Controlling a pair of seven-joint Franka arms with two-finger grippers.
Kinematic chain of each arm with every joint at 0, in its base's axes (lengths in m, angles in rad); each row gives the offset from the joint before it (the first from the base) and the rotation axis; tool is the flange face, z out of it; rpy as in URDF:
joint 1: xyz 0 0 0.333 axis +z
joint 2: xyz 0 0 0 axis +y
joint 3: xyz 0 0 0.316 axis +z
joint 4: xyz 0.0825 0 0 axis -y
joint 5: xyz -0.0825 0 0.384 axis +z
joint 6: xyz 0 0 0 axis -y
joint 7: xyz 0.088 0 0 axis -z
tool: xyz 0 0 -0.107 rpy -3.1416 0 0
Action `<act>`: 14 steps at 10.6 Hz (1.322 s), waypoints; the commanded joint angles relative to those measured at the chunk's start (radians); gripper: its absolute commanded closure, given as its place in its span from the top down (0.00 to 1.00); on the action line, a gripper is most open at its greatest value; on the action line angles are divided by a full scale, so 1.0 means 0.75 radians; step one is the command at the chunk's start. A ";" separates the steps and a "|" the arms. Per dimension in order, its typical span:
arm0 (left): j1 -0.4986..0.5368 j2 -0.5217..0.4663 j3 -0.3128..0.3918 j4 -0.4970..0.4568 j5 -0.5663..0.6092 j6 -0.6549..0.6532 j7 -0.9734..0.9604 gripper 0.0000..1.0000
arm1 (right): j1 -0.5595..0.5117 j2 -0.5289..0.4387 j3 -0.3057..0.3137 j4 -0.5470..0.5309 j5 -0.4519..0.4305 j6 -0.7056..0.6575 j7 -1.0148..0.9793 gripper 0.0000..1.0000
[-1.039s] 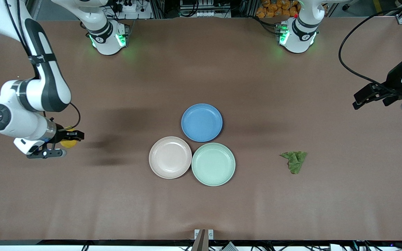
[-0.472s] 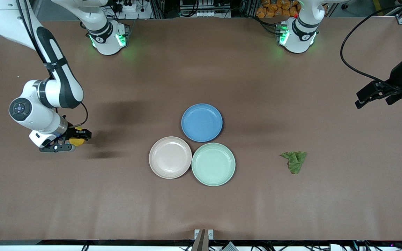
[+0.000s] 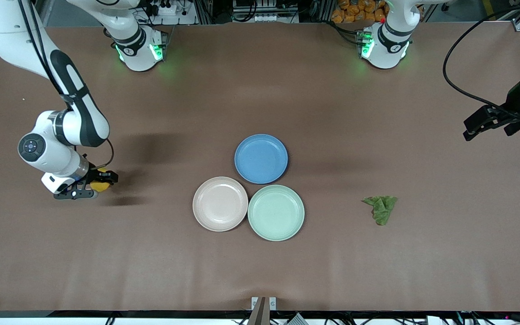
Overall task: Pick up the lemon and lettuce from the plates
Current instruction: 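Carry the lemon away from the plates and lower it to the table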
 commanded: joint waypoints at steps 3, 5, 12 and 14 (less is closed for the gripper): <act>0.009 -0.008 -0.007 0.005 0.032 -0.092 -0.009 1.00 | -0.012 0.027 0.006 0.004 -0.005 0.026 -0.017 1.00; 0.007 -0.012 -0.016 0.011 0.034 -0.102 -0.011 1.00 | -0.004 0.027 0.006 0.013 -0.001 0.022 -0.011 1.00; 0.003 -0.002 -0.010 0.080 0.034 -0.137 -0.007 1.00 | 0.027 -0.022 0.002 0.270 0.013 -0.447 0.024 1.00; -0.003 0.000 -0.010 0.080 0.034 -0.139 0.005 1.00 | 0.035 -0.054 0.000 0.317 0.011 -0.497 0.016 1.00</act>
